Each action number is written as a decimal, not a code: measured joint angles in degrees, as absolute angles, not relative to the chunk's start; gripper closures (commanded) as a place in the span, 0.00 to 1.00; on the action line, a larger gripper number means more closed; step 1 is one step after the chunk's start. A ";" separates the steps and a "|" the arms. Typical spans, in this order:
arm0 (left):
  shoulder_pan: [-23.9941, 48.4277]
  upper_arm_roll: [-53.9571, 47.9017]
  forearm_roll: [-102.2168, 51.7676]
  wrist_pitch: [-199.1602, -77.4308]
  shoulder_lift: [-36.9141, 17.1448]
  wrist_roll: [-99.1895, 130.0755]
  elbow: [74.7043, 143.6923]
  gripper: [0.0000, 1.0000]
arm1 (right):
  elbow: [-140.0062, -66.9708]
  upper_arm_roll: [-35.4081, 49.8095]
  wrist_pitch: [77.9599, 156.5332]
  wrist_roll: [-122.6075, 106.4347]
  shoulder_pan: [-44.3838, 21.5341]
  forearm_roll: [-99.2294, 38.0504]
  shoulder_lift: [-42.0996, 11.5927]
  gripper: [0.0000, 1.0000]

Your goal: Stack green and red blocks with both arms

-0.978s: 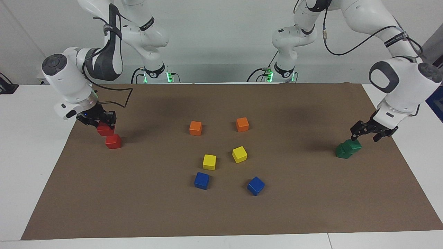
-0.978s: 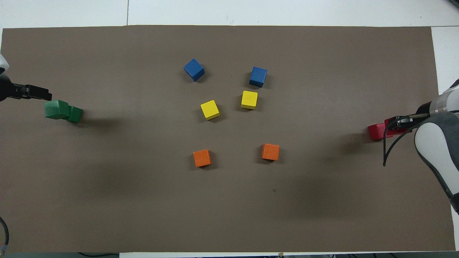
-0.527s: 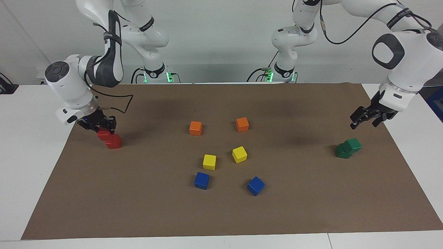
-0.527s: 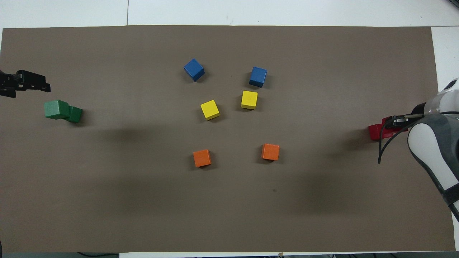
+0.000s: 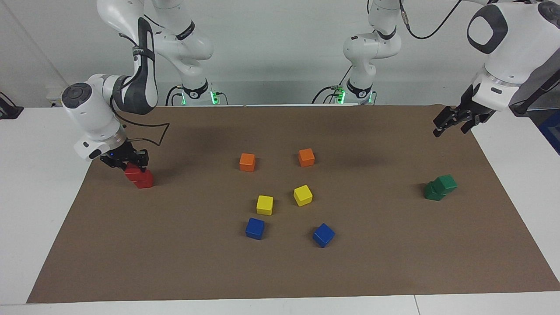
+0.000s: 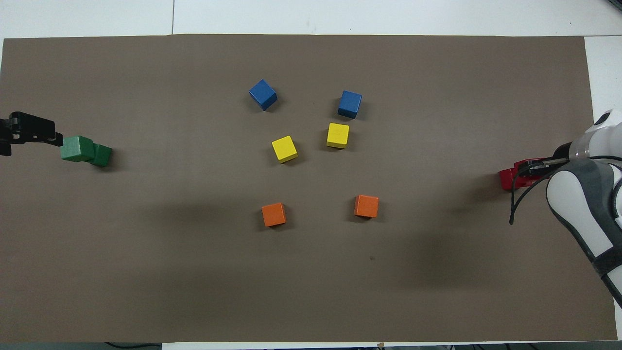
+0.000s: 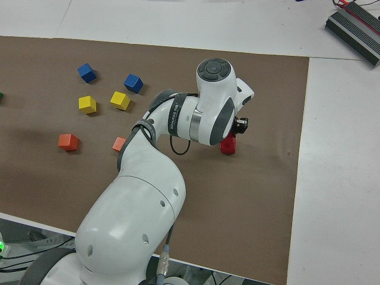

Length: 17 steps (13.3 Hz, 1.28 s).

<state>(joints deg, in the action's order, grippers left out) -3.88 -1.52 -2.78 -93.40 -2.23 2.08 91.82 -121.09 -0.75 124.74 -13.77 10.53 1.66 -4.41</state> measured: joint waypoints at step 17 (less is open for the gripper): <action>-1.71 -1.47 -2.78 -86.98 1.39 2.18 91.92 0.00 | -123.86 -0.29 127.52 -14.89 10.84 1.66 -4.40 1.00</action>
<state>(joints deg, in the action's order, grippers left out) -1.71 -1.47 -2.78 -86.98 1.39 2.18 91.92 -123.86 -0.29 127.52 -14.89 10.84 1.66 -4.40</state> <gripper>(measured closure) 0.000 0.458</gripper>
